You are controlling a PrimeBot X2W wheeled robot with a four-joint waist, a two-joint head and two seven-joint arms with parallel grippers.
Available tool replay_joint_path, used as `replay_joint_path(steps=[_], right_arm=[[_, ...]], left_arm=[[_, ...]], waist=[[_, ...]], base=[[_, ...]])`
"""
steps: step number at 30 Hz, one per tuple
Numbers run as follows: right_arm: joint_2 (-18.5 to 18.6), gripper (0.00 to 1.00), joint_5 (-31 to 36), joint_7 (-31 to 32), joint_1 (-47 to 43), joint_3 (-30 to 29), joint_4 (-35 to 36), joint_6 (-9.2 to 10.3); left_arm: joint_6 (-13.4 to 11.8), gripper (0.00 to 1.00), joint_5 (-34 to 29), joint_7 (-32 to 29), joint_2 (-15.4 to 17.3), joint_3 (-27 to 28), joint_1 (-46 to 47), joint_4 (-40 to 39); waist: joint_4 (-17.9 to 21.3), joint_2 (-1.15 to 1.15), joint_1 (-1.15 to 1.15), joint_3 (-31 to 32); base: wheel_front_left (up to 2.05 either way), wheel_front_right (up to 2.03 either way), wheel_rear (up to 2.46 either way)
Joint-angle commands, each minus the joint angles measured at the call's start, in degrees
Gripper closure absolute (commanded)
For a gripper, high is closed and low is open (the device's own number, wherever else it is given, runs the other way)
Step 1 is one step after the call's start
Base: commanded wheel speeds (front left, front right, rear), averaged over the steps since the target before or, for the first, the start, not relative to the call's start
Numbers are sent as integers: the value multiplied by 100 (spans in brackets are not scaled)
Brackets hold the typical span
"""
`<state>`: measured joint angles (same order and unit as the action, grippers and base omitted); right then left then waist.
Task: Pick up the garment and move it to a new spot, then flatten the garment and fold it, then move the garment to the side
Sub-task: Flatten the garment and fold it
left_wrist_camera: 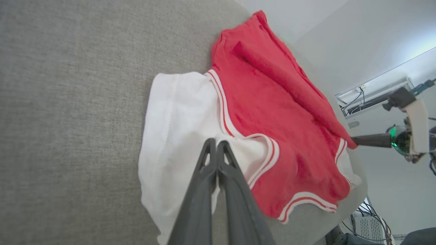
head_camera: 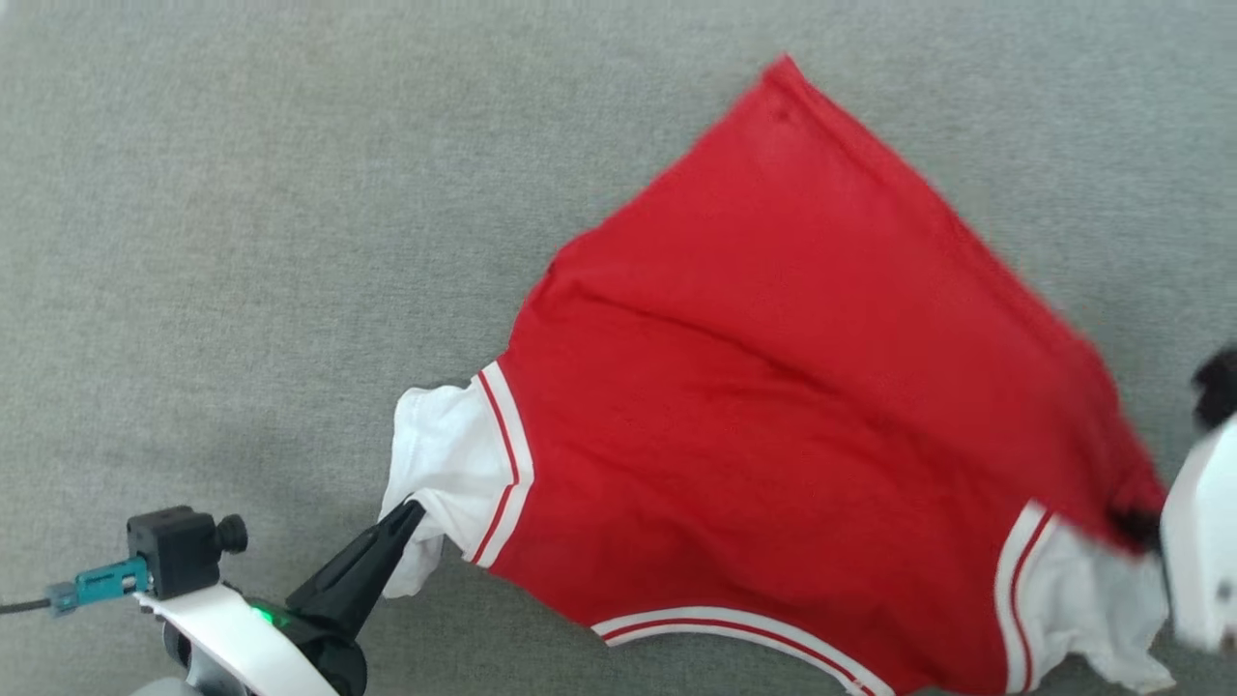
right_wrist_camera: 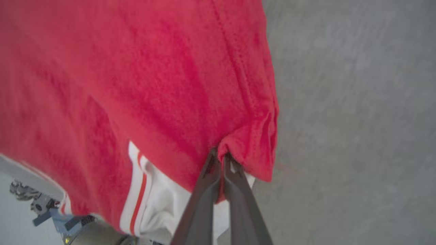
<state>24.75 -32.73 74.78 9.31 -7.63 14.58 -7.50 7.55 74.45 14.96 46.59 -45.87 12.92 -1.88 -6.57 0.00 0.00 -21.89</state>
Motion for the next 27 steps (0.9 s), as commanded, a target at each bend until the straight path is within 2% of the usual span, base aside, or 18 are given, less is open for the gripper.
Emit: replay_joint_path(steps=[1, 7, 17, 18, 19, 21, 27], right_arm=[[-147, 100, -54, 67, -463, -10, 333, 1], [-485, 100, -57, 144, -1581, 418, 1074, 1], [-591, 99, 51, -58, -1936, 920, 1115, 1], [-626, 56, 64, -160, -1871, 864, 1136, 1], [-646, 0, 79, -255, -1799, 776, 1150, 1], [-565, 0, 108, -285, -1756, 626, 1250, 1], [-324, 0, 189, -401, -964, -377, 1751, 1]], left_arm=[[-14, 100, 22, 30, 1, 101, -87, 38], [-14, 100, 33, 29, 8, 307, -258, 43], [-14, 100, -46, 29, 16, 358, -368, 1], [-14, 100, -44, 29, 7, 361, -373, -6], [-14, 100, -48, 30, 3, 367, -378, -11], [-14, 100, -60, 30, -6, 393, -372, -24], [-14, 100, -126, 30, -67, 381, -256, -64]], waist=[[89, 0, 0, 77], [209, 0, 0, 110], [348, 0, 0, 115], [356, 0, 0, 115], [360, 0, 0, 111], [359, 0, 0, 89], [269, 0, 0, -50]], base=[[0, 0, 0], [0, 0, 0], [0, 0, 0], [0, 0, 0], [0, 0, 0], [0, 0, 0], [0, 0, 0]])
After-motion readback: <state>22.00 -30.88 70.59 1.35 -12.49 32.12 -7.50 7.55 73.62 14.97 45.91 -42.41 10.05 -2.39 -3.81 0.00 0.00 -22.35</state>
